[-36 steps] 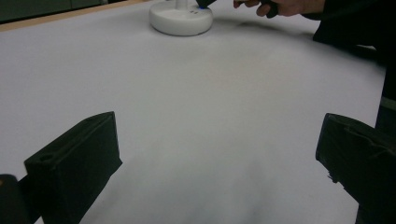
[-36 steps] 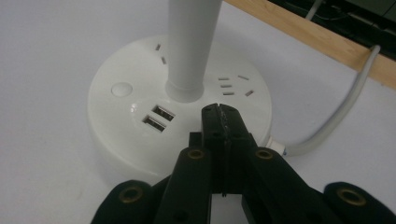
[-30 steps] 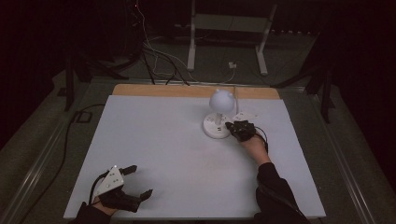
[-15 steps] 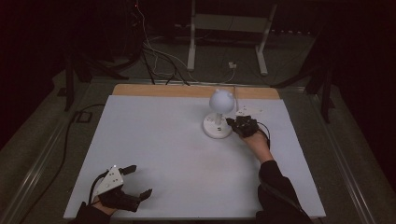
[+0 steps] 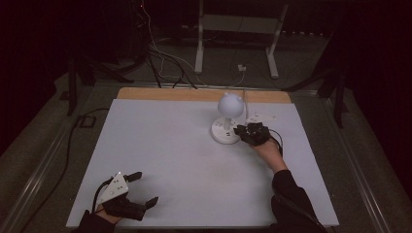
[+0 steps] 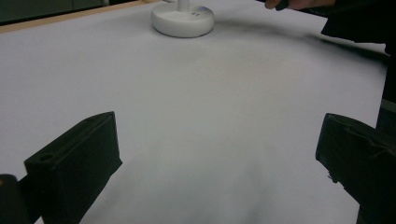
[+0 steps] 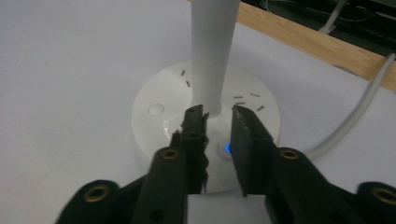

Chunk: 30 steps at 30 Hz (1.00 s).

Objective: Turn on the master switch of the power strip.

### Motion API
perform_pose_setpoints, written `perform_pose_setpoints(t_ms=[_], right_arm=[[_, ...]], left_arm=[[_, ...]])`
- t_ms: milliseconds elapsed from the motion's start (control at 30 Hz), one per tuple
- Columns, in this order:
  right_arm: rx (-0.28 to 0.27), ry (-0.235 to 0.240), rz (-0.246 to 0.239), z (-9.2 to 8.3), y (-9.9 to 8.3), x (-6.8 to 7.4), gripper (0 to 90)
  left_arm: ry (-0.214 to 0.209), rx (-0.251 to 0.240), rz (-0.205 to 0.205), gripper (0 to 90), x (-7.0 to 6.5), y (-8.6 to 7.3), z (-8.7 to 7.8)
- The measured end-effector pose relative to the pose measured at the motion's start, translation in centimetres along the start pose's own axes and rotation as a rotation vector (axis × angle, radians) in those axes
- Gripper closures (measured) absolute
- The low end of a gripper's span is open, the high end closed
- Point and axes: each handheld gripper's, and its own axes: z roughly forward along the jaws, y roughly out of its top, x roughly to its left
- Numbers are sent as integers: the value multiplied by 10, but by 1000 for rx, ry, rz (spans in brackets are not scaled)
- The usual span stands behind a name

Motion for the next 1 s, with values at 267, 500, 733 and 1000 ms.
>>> perform_pose_setpoints(t_ms=[267, 500, 733, 1000], right_arm=[[-12, 37, 28, -3, -1, 0, 506], [8, 56, 51, -5, 1, -1, 283], [26, 72, 78, -5, 2, 0, 116], [35, 75, 83, -7, 3, 2, 0]], left_arm=[[0, 0, 1, 3, 0, 0, 0], [-3, 2, 2, 2, 0, 0, 0], [-1, 0, 2, 2, 0, 0, 0], [-1, 1, 4, 2, -1, 0, 0]])
